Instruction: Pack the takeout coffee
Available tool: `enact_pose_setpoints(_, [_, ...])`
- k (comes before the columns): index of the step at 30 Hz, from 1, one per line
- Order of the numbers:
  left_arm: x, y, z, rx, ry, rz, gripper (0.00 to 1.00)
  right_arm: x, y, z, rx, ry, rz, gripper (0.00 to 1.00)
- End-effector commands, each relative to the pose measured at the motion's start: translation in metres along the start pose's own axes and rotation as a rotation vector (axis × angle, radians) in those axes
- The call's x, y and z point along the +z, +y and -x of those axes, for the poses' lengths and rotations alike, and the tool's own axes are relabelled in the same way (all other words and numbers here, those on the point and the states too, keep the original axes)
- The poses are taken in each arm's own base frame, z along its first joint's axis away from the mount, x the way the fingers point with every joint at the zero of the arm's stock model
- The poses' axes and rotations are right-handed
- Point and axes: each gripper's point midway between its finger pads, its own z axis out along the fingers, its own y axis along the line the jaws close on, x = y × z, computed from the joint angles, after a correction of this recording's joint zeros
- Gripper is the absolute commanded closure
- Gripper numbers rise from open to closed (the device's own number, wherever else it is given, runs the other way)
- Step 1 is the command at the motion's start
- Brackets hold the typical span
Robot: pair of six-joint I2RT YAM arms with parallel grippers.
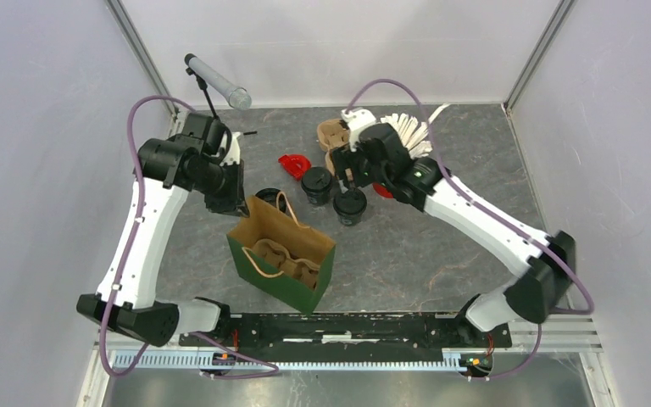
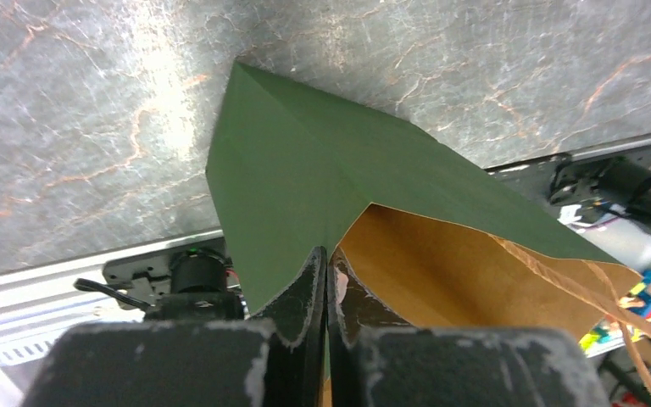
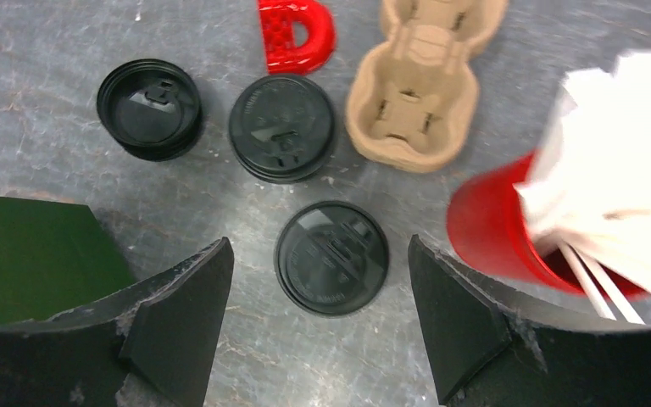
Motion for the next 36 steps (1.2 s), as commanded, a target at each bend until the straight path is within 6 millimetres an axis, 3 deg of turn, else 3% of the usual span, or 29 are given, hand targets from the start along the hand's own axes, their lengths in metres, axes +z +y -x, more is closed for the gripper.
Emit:
enact_pose_setpoints(1, [-0.013, -0.017, 0.004, -0.119, -0.079, -0.12, 0.95, 0.022, 0.025, 0.012, -0.072, 0.071, 0.112, 0.18])
enact_pose_setpoints(5, [-0.016, -0.024, 0.008, -0.218, -0.132, -0.196, 0.98, 0.041, 0.026, -0.017, -0.121, 0.209, 0.131, 0.13])
enact_pose_setpoints(11, [-0.003, -0.045, 0.003, -0.32, -0.129, -0.357, 0.98, 0.056, 0.022, -0.025, -0.13, 0.248, 0.144, 0.11])
enact_pose_setpoints(15, [0.0, -0.037, 0.001, -0.299, -0.119, -0.312, 0.98, 0.058, 0.016, -0.039, -0.161, 0.313, 0.135, 0.11])
enact_pose_setpoints(20, [-0.007, -0.027, 0.003, -0.245, -0.115, -0.241, 0.97, 0.055, 0.003, -0.052, -0.201, 0.355, 0.1, 0.02])
enact_pose_setpoints(32, [-0.012, 0.005, -0.013, -0.132, -0.059, -0.059, 0.94, 0.058, 0.002, -0.083, -0.197, 0.465, 0.144, 0.05])
enact_pose_setpoints(36, [-0.013, 0.005, -0.012, -0.134, -0.071, -0.057, 0.91, 0.057, 0.0, -0.088, -0.196, 0.484, 0.14, 0.04])
